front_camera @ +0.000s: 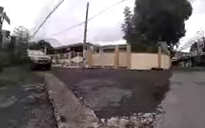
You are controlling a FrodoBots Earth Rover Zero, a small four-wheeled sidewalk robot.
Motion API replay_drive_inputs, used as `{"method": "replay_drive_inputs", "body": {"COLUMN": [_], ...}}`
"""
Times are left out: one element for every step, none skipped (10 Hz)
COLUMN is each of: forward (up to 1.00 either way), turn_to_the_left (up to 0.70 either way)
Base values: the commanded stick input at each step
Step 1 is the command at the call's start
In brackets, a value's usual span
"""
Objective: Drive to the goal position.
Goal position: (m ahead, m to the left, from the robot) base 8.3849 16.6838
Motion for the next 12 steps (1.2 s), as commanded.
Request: {"method": "replay_drive_inputs", "body": {"forward": [1.0, 1.0, 1.0, 1.0, 1.0, 1.0, 1.0, 1.0, 1.0, 1.0, 1.0, 1.0], "turn_to_the_left": [0.0, 0.0, 0.0, 0.0, 0.0, 0.0, 0.0, 0.0, 0.0, 0.0, 0.0, 0.0]}}
